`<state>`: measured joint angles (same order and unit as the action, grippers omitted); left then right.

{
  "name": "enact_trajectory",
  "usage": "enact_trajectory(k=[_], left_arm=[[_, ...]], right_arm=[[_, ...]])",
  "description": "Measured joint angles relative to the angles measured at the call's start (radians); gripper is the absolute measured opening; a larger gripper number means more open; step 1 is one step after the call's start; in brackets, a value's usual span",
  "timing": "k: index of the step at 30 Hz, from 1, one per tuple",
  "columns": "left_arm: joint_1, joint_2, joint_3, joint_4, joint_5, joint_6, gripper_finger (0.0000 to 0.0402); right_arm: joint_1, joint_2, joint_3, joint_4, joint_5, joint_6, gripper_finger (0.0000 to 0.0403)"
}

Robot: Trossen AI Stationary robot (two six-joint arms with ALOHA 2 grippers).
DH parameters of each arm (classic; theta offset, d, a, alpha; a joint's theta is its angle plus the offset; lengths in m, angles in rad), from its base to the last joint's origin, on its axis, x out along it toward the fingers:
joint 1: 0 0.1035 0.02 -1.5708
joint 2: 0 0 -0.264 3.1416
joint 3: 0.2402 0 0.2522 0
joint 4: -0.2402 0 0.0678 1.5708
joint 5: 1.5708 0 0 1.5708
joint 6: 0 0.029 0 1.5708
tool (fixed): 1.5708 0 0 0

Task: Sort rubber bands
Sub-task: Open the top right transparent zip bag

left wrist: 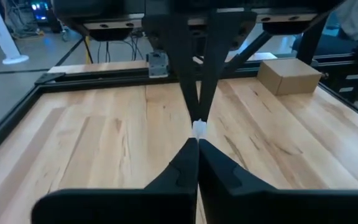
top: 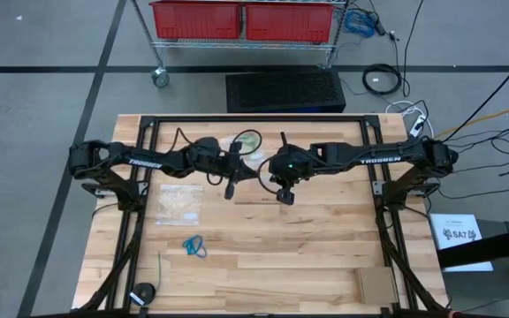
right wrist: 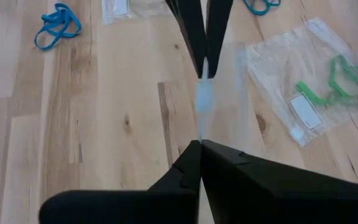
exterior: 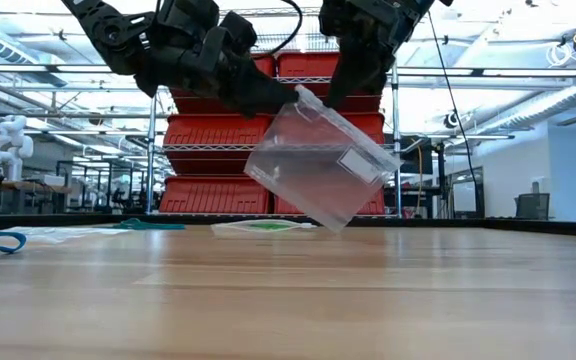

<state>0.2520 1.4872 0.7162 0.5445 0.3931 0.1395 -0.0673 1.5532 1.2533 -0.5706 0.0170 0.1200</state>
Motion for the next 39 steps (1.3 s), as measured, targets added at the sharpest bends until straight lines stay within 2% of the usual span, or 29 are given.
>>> enact_trajectory(k=[5,13,18,26,32,39], left_arm=[[0.001,-0.001,0.000,0.000,-0.002,0.015,0.0004],[0.002,-0.001,0.000,-0.016,-0.010,0.024,0.0002],[0.002,-0.001,0.000,-0.012,-0.020,0.024,0.0001],[0.003,-0.001,0.000,-0.005,-0.035,0.023,0.0001],[0.003,-0.001,0.000,-0.004,-0.056,0.023,0.0000],[0.029,0.000,0.000,0.003,-0.052,-0.003,0.0000]], right_arm=[[0.000,-0.001,-0.001,0.043,0.011,0.011,0.0012],[-0.016,-0.007,0.000,0.137,0.010,0.077,0.0097],[-0.018,-0.006,0.000,0.134,0.008,0.078,0.0120],[-0.018,0.022,0.000,0.140,0.006,0.078,0.0095],[-0.010,0.051,0.000,0.127,0.054,0.043,0.0016],[-0.005,0.049,0.002,0.105,0.074,0.049,0.0012]])
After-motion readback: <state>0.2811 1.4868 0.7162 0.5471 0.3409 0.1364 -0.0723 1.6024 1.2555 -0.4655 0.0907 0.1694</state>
